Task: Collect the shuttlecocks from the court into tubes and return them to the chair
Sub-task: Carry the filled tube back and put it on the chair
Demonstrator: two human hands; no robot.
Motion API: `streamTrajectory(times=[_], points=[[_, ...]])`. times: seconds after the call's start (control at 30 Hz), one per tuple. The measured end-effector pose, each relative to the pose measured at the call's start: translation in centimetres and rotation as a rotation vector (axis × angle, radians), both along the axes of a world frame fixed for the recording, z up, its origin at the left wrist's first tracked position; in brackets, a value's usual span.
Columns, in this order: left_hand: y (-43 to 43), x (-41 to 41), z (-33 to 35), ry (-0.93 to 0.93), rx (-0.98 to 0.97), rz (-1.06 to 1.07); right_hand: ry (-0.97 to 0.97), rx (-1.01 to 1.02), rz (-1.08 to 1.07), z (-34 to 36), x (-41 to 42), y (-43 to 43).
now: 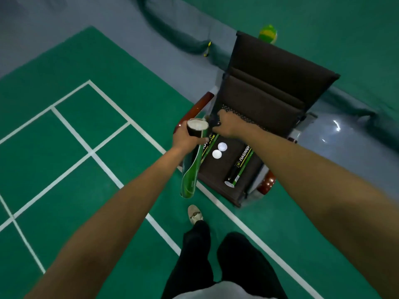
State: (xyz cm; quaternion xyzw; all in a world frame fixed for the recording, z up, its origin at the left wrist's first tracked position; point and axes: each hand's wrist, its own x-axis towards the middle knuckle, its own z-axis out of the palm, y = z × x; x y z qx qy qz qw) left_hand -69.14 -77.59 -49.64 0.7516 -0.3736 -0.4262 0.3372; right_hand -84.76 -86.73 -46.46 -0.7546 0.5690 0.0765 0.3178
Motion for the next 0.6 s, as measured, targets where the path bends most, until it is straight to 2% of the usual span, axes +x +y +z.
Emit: streamTrajectory(times=[0.3,0.6], points=[[-3.8,1.3,-8.1,0.074,0.044,-0.067,0.120,0.155,-0.067,-9.5,1.5,-2.3],[-5.1,-0.4,-15.9,0.046,0.161,-0.046,0.162,0.226,0.016,-18.5,1.0,-3.3]])
